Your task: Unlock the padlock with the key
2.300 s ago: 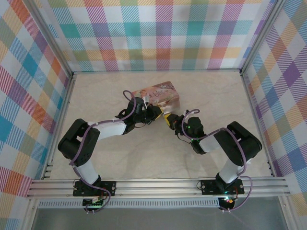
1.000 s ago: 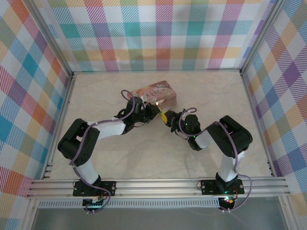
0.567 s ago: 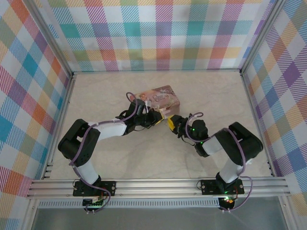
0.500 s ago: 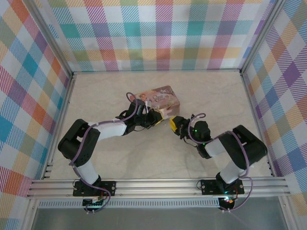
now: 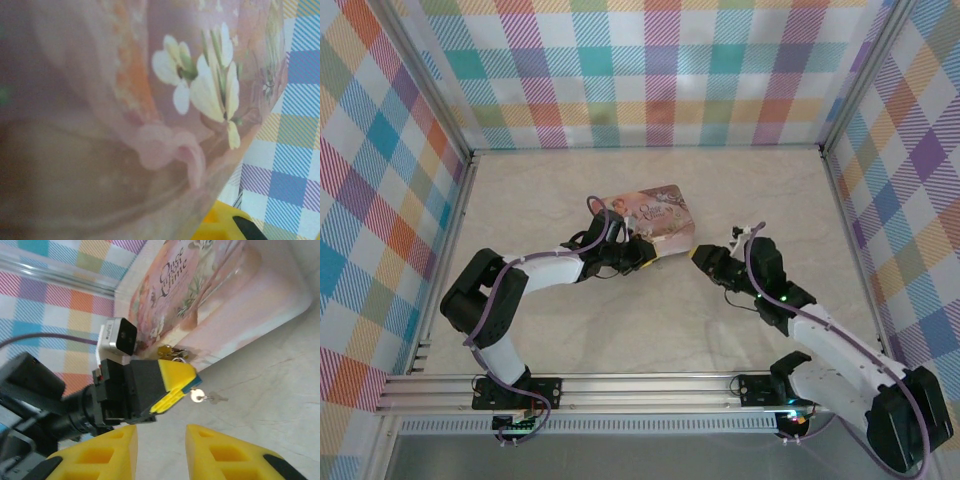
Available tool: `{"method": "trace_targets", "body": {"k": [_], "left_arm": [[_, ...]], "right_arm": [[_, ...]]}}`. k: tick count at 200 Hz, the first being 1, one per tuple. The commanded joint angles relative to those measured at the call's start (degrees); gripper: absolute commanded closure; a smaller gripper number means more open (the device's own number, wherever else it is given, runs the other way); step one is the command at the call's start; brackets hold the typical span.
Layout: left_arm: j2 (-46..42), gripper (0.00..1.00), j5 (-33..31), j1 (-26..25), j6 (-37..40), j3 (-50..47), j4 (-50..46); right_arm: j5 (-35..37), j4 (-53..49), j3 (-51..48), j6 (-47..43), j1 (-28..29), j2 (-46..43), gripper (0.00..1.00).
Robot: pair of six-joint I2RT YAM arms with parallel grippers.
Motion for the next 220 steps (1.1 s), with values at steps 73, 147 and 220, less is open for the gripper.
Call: {"method": "trace_targets", "body": {"k": [73, 147, 220], "left_arm": [[-3.2, 0.95, 4.9, -0.4, 1.2, 3.9, -4.1], [-3.3, 0.94, 5.6, 0.0, 1.5, 4.6, -5.1], [-3.6, 0.94, 6.5, 0.3, 1.6, 4.4, -5.2]], "right_arm": [[4.7, -21.1, 13.9, -31.4, 7.9, 11.4, 0.62], [11.2, -17.8, 19.4, -36.1, 14.9, 23.2, 0.58], [15.4, -16.4, 23.8, -39.3, 15.9, 30.7, 0.58]]}}
